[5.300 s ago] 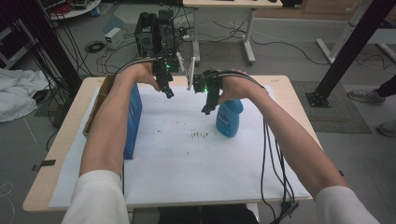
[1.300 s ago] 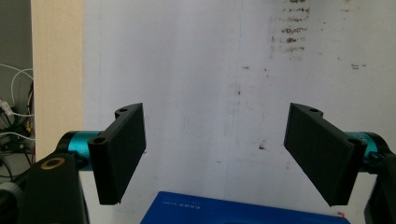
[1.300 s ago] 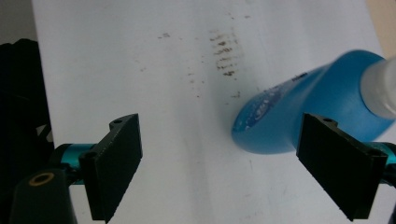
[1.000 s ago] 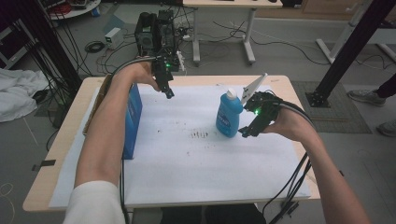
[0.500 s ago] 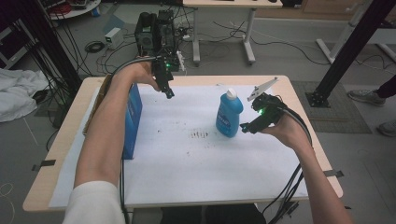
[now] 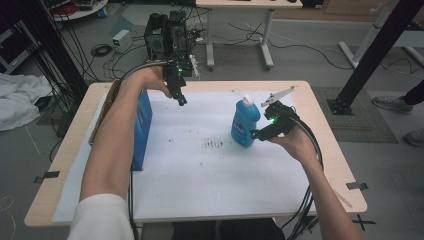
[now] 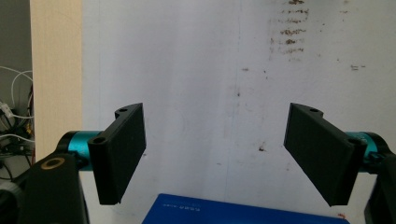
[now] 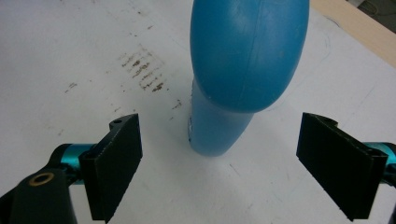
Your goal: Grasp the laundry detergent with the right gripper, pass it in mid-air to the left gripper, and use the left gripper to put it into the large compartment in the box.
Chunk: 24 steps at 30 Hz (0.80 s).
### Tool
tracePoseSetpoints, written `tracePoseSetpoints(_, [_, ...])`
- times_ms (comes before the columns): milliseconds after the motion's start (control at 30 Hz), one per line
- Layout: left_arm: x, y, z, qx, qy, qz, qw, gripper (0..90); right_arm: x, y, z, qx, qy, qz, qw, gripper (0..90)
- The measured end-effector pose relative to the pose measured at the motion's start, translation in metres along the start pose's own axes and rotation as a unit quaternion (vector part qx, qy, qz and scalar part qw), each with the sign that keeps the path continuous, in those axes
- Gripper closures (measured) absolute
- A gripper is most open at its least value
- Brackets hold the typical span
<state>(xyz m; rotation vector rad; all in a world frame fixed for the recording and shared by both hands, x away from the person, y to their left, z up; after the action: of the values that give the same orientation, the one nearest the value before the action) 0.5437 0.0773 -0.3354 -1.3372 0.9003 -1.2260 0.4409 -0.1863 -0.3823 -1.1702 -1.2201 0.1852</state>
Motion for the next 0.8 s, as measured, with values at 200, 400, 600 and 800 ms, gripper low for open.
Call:
tracePoseSetpoints(200, [0.000, 0.001, -0.001, -0.001, -0.003, -0.001, 1.0000, 21.0, 0.002, 0.010, -0.003, -0.015, 0.035, -0.017, 0.9991, 13.4])
tracePoseSetpoints(400, [0.000, 0.001, -0.001, 0.000, -0.002, 0.000, 1.0000, 21.0, 0.002, 0.019, -0.003, -0.016, 0.053, -0.032, 0.9980, 13.4])
tracePoseSetpoints(600, [0.001, 0.002, -0.001, -0.002, -0.001, -0.001, 1.0000, 21.0, 0.002, 0.030, -0.003, -0.011, 0.049, -0.030, 0.9983, 13.4])
tracePoseSetpoints(800, [0.002, 0.003, -0.001, -0.003, -0.001, -0.003, 1.0000, 21.0, 0.004, 0.038, -0.003, -0.009, 0.053, -0.030, 0.9981, 13.4])
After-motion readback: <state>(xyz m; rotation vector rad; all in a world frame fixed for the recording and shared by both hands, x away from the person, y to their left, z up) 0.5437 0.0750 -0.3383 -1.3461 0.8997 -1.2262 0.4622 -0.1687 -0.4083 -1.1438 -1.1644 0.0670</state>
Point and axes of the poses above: each handheld gripper's, and its own axes: y roughly forward along the jaws, x roughly out of its top, z roughly to its left, the point moved 8 cm from there along y, roughly forward along the jaws, and after that the axes turned 6 degrees about -y, right-handed, at the moved point
